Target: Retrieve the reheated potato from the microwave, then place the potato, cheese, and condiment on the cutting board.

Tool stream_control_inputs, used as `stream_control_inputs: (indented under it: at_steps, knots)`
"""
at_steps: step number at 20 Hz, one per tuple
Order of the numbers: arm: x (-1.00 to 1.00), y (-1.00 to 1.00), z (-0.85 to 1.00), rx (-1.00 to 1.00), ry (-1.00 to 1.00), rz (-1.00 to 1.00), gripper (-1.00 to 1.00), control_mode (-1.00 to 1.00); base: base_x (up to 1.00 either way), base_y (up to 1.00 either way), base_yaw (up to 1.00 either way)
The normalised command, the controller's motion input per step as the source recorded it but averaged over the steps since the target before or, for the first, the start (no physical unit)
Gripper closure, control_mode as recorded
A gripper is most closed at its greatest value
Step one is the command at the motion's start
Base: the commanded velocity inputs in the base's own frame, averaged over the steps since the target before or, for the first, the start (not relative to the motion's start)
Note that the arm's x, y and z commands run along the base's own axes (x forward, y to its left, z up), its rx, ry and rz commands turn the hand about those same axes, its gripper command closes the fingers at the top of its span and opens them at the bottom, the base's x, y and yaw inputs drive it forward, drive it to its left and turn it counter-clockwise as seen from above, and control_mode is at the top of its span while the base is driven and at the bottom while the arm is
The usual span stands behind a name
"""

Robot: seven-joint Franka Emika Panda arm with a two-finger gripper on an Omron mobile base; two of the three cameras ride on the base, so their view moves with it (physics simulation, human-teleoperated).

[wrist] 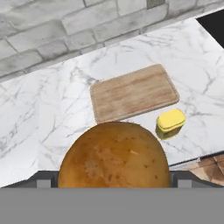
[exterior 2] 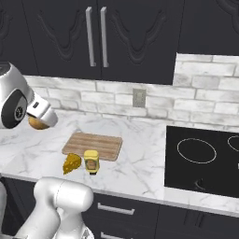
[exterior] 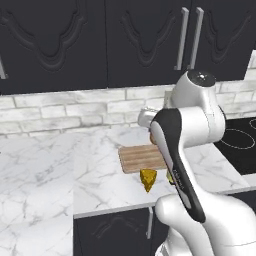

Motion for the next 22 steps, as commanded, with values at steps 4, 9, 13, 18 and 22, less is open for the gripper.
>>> stream_control_inputs:
  at_steps: [4,9,13,18,22]
  knots:
    - [0.44,0.0,-0.42,0.05,0.08,0.07,1.0,-1.0,0.0,0.0,0.0]
    - [0.31,0.12,-0.55,0.0,-0.17,0.05,1.0,-1.0,0.0,0.0,0.0]
    - [0.38,0.15,-0.52,0.0,-0.15,0.0,1.0,-1.0,0.0,0.0,0.0]
    - [0.51,0.02,-0.39,0.0,0.0,-0.02,1.0,-1.0,0.0,0.0,0.0]
    - [0.68,0.04,-0.29,0.0,0.15,-0.04,1.0,-1.0,0.0,0.0,0.0]
